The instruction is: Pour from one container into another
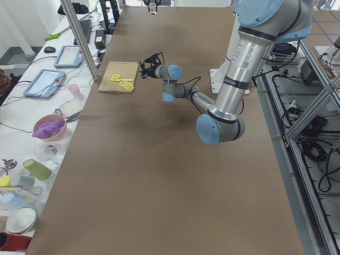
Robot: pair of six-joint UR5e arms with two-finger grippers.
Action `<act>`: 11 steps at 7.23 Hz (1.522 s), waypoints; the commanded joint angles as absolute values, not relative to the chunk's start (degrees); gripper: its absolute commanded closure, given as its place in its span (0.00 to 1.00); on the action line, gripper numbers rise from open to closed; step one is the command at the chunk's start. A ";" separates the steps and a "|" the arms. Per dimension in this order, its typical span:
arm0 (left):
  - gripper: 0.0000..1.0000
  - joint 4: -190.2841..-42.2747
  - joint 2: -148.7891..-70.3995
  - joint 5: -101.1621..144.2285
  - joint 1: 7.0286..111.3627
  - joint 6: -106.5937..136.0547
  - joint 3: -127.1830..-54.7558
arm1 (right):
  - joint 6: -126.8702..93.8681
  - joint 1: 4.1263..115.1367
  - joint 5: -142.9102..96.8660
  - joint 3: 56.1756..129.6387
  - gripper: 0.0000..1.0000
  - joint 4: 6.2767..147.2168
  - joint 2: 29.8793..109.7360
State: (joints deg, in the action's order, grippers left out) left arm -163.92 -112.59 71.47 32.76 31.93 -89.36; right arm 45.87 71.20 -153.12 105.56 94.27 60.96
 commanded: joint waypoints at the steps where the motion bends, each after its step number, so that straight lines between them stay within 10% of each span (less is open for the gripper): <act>1: 1.00 -164.44 -108.39 57.54 26.58 31.90 -93.15 | 45.62 73.29 -156.52 101.79 1.00 89.23 62.48; 11: 1.00 -166.74 -93.43 34.37 13.27 42.78 -95.54 | 45.79 75.85 -162.42 86.24 1.00 56.03 75.48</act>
